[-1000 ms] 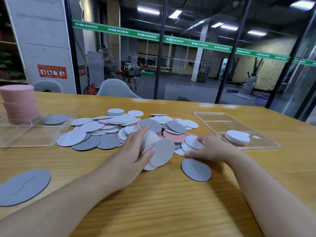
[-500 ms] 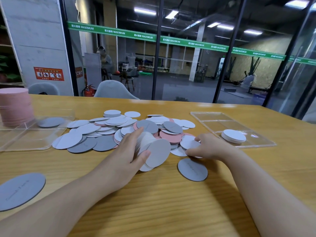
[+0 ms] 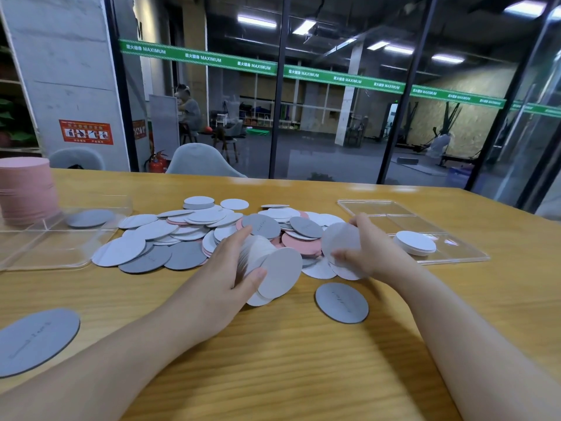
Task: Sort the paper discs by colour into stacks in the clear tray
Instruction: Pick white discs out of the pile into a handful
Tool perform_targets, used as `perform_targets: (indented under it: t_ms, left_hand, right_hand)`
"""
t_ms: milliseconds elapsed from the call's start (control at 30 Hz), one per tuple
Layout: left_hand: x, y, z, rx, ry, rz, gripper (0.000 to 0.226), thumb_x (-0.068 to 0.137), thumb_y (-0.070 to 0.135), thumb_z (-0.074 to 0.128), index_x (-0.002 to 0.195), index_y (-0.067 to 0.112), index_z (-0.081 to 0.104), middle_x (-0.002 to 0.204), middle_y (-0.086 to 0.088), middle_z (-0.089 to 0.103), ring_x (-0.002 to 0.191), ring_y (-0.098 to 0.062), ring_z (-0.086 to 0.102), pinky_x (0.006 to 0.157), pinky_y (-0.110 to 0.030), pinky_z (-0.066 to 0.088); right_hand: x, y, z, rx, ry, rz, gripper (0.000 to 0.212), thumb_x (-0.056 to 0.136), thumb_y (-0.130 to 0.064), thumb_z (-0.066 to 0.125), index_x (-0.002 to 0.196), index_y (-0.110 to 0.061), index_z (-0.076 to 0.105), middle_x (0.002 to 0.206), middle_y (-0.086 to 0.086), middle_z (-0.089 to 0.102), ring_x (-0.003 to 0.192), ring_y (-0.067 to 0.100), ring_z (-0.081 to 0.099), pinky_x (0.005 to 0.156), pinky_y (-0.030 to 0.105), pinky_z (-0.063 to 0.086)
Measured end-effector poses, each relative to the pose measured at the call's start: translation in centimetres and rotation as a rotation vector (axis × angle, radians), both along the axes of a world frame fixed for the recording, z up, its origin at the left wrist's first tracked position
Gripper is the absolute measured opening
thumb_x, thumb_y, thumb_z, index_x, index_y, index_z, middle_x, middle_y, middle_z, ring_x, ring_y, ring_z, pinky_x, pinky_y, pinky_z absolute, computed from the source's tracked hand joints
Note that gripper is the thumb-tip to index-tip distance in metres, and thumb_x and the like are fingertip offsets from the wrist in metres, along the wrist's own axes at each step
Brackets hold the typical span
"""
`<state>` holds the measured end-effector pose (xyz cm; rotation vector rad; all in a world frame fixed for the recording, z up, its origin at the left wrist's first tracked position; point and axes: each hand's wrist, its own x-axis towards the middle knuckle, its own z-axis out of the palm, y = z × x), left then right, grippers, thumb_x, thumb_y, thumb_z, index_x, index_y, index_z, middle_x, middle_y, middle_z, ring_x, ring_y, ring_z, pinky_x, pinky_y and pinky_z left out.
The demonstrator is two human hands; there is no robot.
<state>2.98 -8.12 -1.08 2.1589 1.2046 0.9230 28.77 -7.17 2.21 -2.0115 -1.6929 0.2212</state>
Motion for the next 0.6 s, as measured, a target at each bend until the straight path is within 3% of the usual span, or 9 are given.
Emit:
perform_targets:
  t_ms: [100,200,267,333,433,600]
  left_hand:
    - [0.0,0.0,0.0,-0.009,-0.020,0.004,0.069,0.092,0.044,0.048,0.148,0.038,0.009,0.153,0.024,0.015,0.139,0.003,0.016,0.115,-0.030,0.022]
    - [0.0,-0.1,0.0,-0.019,-0.044,0.020,0.068,0.092,0.042,0.049,0.148,0.037,0.010,0.152,0.023,0.018,0.138,0.003,0.019,0.114,-0.029,0.023]
    - [-0.1,-0.1,0.1,-0.023,-0.062,0.047,0.066,0.093,0.039,0.049,0.147,0.037,0.011,0.150,0.024,0.019,0.135,0.005,0.021,0.110,-0.023,0.024]
    - [-0.1,-0.1,0.2,-0.028,-0.087,0.087,0.063,0.094,0.036,0.049,0.146,0.038,0.013,0.144,0.025,0.024,0.126,0.006,0.026,0.100,-0.018,0.026]
    - [-0.1,-0.1,0.4,-0.047,-0.129,0.122,0.058,0.095,0.034,0.049,0.143,0.040,0.017,0.134,0.024,0.029,0.113,0.008,0.030,0.086,-0.012,0.028]
    - [0.0,-0.2,0.4,-0.028,-0.086,0.089,0.063,0.095,0.035,0.048,0.146,0.037,0.011,0.135,0.030,0.020,0.120,0.013,0.021,0.097,-0.015,0.021]
  right_hand:
    - [-0.4,-0.3,0.4,0.075,0.169,0.130,0.022,0.093,-0.033,0.056,0.107,-0.026,0.042,0.097,-0.001,0.061,0.084,0.017,0.059,0.062,0.030,0.046]
    - [-1.0,-0.9,0.8,0.031,0.428,0.356,0.015,0.094,-0.024,0.054,0.108,-0.021,0.049,0.092,0.004,0.070,0.086,0.020,0.065,0.069,0.034,0.052]
    - [-1.2,-1.2,1.1,0.013,0.547,0.475,0.015,0.094,-0.017,0.055,0.108,-0.014,0.052,0.087,0.000,0.072,0.078,0.011,0.066,0.063,0.022,0.049]
    - [-1.3,-1.4,1.4,0.033,0.573,0.528,0.013,0.093,-0.014,0.056,0.105,-0.009,0.055,0.079,-0.007,0.070,0.068,0.001,0.062,0.056,0.011,0.042]
    - [-1.0,-1.5,1.6,0.106,0.619,0.535,0.010,0.091,-0.015,0.058,0.100,-0.010,0.057,0.071,-0.013,0.067,0.059,-0.002,0.055,0.053,0.008,0.037]
    - [-2.2,-1.4,1.1,0.066,0.599,0.581,0.006,0.089,-0.012,0.061,0.094,-0.014,0.058,0.071,-0.004,0.065,0.062,0.008,0.052,0.059,0.018,0.042]
